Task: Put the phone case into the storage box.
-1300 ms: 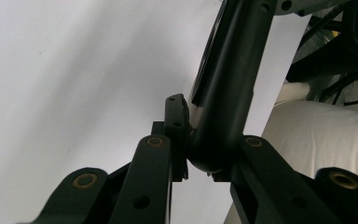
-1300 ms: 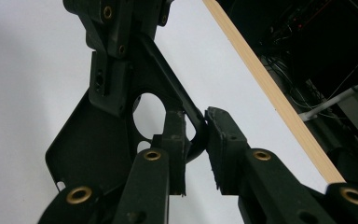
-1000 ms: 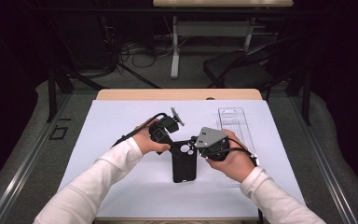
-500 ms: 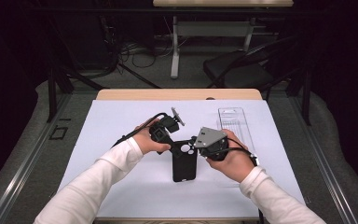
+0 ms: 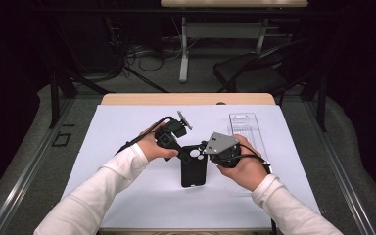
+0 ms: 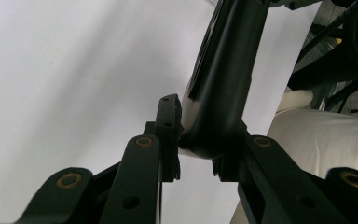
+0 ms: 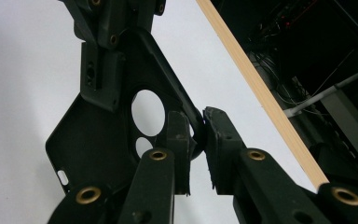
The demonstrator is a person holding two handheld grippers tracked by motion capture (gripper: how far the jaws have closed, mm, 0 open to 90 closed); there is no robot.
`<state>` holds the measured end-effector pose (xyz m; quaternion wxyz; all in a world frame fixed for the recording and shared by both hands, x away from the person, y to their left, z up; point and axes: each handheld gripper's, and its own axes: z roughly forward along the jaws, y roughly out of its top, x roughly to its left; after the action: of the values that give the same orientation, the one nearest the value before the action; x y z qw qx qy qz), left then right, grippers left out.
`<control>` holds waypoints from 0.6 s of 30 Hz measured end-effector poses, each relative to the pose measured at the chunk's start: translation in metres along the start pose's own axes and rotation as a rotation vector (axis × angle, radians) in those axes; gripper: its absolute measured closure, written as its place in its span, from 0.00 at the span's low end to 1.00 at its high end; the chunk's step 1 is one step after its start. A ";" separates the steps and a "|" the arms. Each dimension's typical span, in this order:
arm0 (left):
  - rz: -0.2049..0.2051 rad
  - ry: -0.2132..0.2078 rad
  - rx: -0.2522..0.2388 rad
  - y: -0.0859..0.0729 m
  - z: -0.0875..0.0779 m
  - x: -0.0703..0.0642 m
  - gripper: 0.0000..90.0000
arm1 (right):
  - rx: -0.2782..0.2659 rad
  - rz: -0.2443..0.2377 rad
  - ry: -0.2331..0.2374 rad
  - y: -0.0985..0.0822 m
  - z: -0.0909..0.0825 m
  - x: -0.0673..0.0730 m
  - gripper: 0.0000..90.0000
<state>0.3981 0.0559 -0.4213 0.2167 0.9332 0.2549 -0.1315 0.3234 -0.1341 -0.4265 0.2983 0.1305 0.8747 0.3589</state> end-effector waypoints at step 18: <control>0.070 0.055 -0.077 -0.010 -0.009 0.002 0.65 | -0.020 -0.028 -0.019 0.001 -0.003 -0.011 0.90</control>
<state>0.3960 0.0689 -0.4173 0.2498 0.9357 0.2330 -0.0882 0.3302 -0.1401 -0.4188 0.3128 0.1187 0.8699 0.3623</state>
